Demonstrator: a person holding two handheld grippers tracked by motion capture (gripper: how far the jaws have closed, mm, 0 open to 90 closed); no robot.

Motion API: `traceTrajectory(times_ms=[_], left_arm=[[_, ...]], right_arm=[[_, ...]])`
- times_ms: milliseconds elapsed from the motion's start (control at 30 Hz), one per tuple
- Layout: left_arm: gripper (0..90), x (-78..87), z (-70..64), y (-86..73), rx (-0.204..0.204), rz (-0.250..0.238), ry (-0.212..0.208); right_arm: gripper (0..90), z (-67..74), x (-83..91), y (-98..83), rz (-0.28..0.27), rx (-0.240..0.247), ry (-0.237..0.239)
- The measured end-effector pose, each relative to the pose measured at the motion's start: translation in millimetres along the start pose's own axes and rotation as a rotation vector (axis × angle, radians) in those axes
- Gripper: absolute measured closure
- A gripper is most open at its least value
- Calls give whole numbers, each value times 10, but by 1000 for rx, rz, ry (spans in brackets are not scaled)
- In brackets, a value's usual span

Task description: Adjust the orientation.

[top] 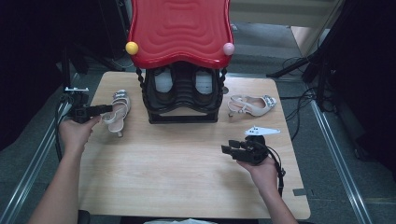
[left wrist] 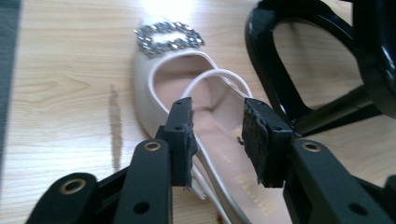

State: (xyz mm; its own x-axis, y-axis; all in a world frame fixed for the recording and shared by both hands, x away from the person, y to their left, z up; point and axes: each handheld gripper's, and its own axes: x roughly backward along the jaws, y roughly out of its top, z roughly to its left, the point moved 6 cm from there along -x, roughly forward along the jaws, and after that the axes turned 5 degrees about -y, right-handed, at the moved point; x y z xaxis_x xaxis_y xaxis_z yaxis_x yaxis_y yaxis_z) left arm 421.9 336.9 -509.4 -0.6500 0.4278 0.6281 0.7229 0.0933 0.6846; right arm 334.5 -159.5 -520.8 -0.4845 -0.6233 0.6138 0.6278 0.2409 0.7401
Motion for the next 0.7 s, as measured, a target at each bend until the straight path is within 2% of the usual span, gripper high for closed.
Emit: traceTrajectory(times_ms=[33,167,267,400,467,533,600,667,700], left_arm=[[618,3,25,0,-1,-6,20],[571,-64,103,-34,30,14,49],[562,-154,107,-59,38,36,64],[552,-237,87,-63,53,38,74],[554,-278,112,-70,54,44,92],[556,-311,138,-72,65,32,111],[578,-316,146,-62,67,-2,132],[585,-342,138,-64,82,0,131],[587,-371,129,-66,77,2,135]], right_arm=[[548,-1,-1,-1,0,0,-2],[542,-6,-6,-5,2,-1,-4],[540,-6,-9,-8,3,0,-4],[538,-7,0,-16,3,-2,-8],[538,-12,6,-23,3,-4,-10],[537,-16,12,-31,2,-4,-11],[537,-17,18,-39,4,-5,-16],[535,-23,24,-46,3,-5,-20],[534,-25,25,-49,3,-7,-20]])
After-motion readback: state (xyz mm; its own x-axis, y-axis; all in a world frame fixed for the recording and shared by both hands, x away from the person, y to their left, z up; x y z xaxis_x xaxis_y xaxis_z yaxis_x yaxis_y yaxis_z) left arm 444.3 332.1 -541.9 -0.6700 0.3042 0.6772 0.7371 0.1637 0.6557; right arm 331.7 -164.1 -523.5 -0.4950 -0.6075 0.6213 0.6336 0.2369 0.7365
